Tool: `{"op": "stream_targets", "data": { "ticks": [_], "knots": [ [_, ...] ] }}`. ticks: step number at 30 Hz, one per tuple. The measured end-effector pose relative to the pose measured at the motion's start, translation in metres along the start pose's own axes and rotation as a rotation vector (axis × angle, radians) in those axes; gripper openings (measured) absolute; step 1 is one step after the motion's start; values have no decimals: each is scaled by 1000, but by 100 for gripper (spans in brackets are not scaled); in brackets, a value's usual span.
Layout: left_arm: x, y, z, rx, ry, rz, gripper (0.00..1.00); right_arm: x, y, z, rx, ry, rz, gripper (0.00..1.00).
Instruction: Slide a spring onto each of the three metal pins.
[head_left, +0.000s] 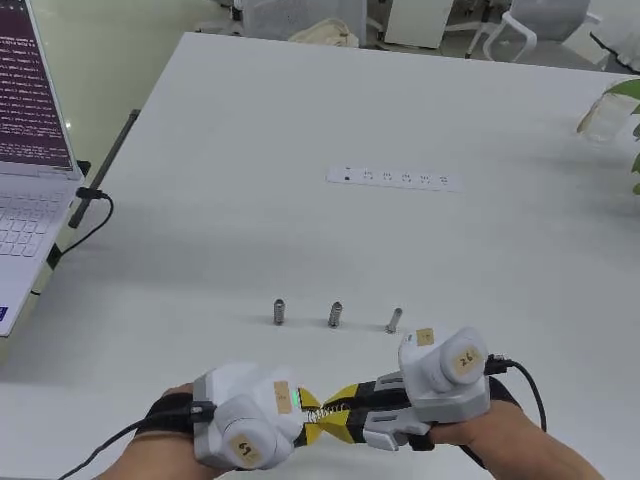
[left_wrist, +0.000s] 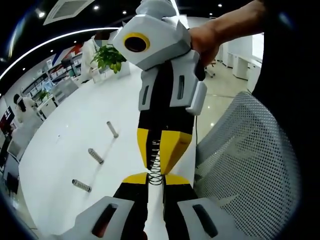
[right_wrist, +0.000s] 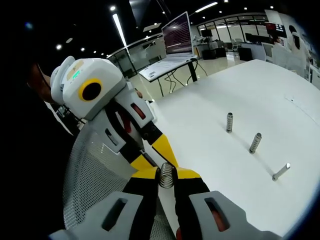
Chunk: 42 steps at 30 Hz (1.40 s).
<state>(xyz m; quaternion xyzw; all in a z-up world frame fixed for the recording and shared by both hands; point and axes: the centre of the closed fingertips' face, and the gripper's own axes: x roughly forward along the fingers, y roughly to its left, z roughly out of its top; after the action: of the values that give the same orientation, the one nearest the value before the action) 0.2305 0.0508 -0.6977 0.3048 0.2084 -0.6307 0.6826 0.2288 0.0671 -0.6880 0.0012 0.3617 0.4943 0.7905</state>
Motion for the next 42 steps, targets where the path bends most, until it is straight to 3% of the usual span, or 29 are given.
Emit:
{"op": "stream_targets", "data": {
  "ticks": [25, 34, 42],
  "knots": [
    [5, 0, -5, -27, 8, 12, 6, -2, -4, -3, 9, 2, -25, 9],
    [-1, 0, -15, -111, -3, 31, 8, -12, -11, -4, 29, -17, -48, 9],
    [-7, 8, -18, -184, -24, 55, 8, -17, -16, -12, 47, -17, -67, 9]
  ]
}}
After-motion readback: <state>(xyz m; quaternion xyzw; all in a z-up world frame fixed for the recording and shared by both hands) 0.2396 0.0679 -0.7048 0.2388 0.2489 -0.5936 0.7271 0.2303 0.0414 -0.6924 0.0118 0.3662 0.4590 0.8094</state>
